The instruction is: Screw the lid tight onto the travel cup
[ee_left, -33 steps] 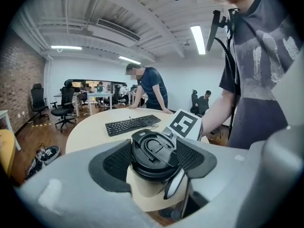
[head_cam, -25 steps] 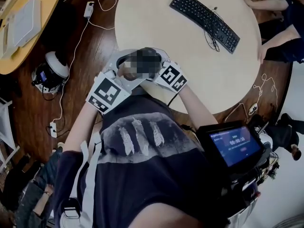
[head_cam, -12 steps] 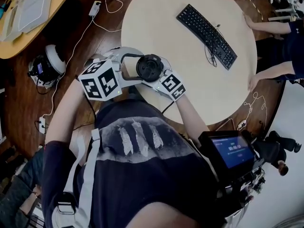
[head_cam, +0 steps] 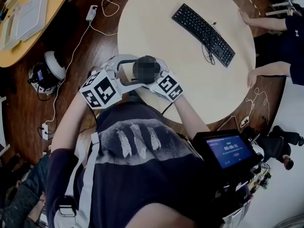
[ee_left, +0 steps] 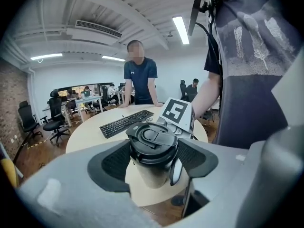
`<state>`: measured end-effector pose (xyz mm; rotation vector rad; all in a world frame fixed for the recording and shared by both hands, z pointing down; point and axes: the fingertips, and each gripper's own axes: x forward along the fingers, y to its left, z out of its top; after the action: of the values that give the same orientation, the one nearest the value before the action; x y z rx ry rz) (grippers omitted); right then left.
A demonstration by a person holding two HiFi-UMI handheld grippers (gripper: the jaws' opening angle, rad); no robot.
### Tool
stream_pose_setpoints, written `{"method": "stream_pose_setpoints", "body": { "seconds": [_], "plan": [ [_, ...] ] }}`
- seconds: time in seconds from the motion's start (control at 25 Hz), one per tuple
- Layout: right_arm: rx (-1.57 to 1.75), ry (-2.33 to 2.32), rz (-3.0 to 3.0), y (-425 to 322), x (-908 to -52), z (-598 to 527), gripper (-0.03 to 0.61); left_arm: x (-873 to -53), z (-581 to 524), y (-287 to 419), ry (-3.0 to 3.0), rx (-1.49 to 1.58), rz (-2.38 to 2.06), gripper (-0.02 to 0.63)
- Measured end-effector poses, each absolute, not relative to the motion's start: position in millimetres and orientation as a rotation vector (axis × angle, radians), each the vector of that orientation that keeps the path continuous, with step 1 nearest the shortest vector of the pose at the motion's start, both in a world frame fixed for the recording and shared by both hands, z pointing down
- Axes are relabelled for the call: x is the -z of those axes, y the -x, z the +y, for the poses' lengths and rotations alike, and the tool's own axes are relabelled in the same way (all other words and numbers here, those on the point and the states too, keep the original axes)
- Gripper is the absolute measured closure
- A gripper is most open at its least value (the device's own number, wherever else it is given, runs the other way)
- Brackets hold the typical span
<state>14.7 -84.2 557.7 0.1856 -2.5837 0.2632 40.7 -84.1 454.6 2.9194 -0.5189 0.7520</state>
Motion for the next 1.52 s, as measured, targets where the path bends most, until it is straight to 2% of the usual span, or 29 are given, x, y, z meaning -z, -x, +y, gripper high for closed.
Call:
{"method": "stream_pose_setpoints", "body": {
  "seconds": [0.44, 0.96, 1.2, 1.4, 1.52],
  "plan": [
    [-0.282, -0.205, -2.591, -7, -563, -82, 0.158, -460, -84, -33, -2.851, -0.694, -0.745, 0.285],
    [-0.292, -0.201, -2.566, -9, -568, -89, 0.158, -431, -100, -11, -2.985, -0.786, -0.551, 0.284],
    [-0.320, -0.168, -2.565, -4, -576, -70, 0.158, -456, -83, -24, -2.977, -0.847, -0.411, 0.285],
    [-0.281, -0.214, -2.540, -19, -578, -95, 0.160, -453, -104, -40, -2.971, -0.692, -0.422, 0.288],
    [-0.276, -0.226, -2.551, -20, -568, -97, 0.160, -450, -102, -44, -2.926, -0.627, -0.453, 0.318]
  ]
}}
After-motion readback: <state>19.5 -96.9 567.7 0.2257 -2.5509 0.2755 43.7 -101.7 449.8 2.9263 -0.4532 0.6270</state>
